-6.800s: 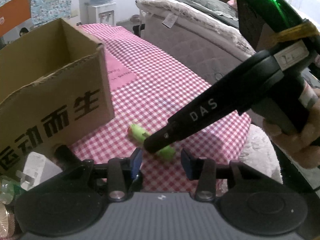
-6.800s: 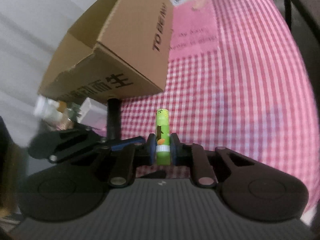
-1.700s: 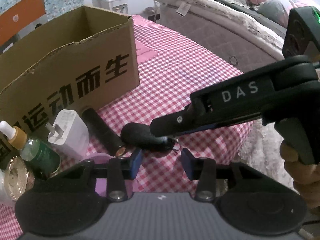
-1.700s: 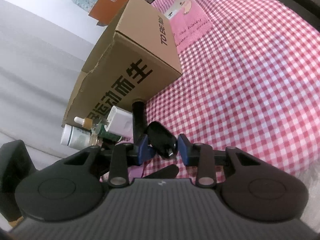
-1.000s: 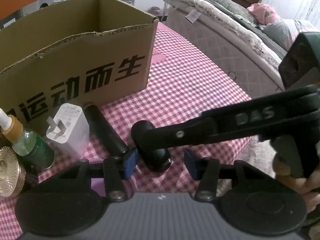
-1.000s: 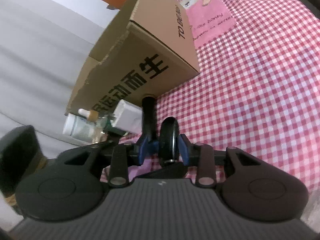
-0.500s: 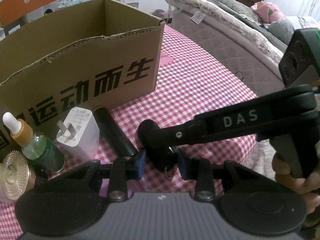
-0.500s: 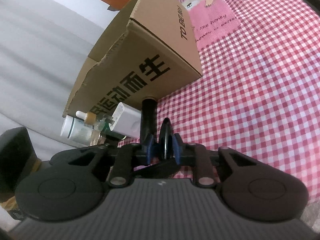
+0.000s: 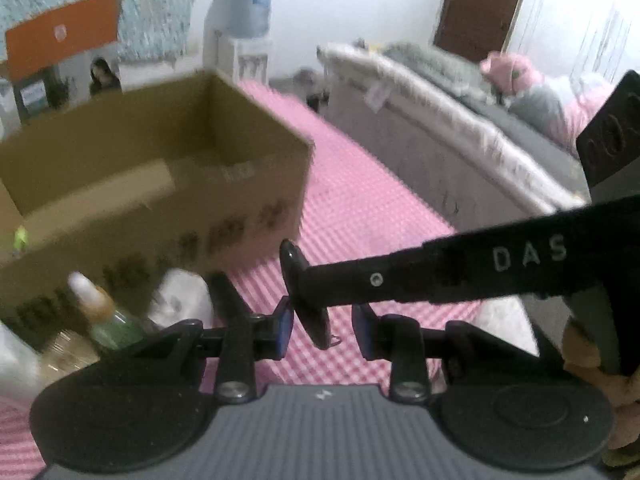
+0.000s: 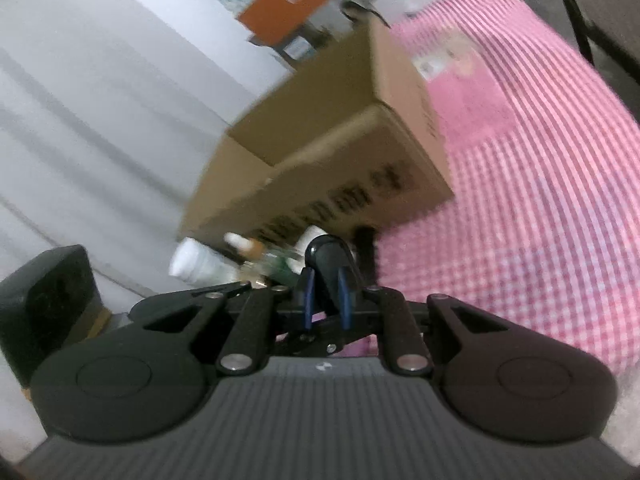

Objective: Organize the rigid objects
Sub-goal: 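Carry the black cylinder into the box and open the right gripper, then lift the right gripper out of the box back over the table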

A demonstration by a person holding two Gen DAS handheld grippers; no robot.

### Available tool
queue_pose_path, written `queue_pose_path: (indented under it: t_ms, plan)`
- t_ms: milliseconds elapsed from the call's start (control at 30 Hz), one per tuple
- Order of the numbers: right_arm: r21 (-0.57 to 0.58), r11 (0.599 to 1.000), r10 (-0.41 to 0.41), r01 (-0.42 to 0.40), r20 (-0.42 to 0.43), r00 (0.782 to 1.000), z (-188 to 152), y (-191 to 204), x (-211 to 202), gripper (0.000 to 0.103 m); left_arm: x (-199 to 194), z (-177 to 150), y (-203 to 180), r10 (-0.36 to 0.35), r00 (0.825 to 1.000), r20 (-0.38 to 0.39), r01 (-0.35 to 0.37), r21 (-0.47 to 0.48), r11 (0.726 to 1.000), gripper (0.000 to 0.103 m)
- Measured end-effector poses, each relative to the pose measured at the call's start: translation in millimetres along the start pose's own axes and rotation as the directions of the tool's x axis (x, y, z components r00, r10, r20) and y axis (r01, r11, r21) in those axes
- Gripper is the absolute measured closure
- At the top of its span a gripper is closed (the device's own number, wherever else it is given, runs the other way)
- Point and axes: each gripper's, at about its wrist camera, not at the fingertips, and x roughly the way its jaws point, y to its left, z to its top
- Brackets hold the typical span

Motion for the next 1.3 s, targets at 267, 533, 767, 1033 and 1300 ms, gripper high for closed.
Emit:
queue_pose_path:
  t_ms: [267, 533, 767, 1033, 1300]
  plan:
    - [-0.196, 0.978, 0.078, -0.067, 0.049, 0.996, 48, 77, 6, 0.091, -62, 42, 50, 0.069, 0.989, 0.133, -0.061, -0.069, 0.996, 0.07]
    - [-0.201, 0.96, 0.182, -0.196, -0.085, 0.98, 134, 122, 101, 0.091, -54, 105, 134, 0.222, 0.973, 0.056, -0.213, -0.133, 0.968, 0.07]
    - [-0.035, 0.982, 0.17, -0.184, -0.251, 0.953, 189, 113, 223, 0.092, -1, 132, 219, 0.269, 0.953, -0.143, -0.294, -0.205, 0.934, 0.07]
    - [0.111, 0.987, 0.149, -0.116, -0.353, 0.924, 198, 87, 308, 0.09, 46, 126, 245, 0.356, 0.894, -0.271, -0.395, -0.106, 0.912, 0.064]
    - [0.141, 0.986, 0.136, -0.092, -0.351, 0.926, 194, 78, 306, 0.089, 38, 129, 237, 0.348, 0.906, -0.242, -0.383, -0.118, 0.916, 0.056]
